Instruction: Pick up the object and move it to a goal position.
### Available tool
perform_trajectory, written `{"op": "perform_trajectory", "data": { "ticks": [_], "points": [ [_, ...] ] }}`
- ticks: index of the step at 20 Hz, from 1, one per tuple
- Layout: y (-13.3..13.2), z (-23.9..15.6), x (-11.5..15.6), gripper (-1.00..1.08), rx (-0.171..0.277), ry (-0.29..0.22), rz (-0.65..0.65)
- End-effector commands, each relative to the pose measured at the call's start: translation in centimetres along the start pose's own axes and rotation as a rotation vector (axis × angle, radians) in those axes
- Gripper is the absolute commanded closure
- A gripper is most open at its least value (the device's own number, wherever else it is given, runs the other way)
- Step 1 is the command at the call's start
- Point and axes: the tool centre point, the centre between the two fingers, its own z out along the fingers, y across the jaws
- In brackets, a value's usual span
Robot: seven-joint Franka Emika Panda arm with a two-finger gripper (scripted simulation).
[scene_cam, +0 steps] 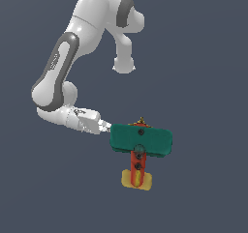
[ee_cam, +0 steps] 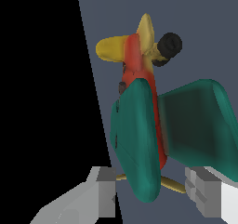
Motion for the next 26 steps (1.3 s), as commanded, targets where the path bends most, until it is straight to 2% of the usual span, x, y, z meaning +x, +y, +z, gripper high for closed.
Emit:
{"op": "perform_trajectory", "data": {
  "ticks": [1, 15, 16, 26],
  "points": [
    [0.0, 0.2, 0.0, -0.2, 0.003, -0.003, 0.003],
    [0.0, 3.7, -0.1, -0.2, 0.002, -0.003, 0.004],
    [0.0, 3.7, -0.1, 1.08, 0.002, -0.003, 0.004],
    [0.0, 3.6, -0.1, 1.08, 0.003, -0.003, 0.003]
  ]
}}
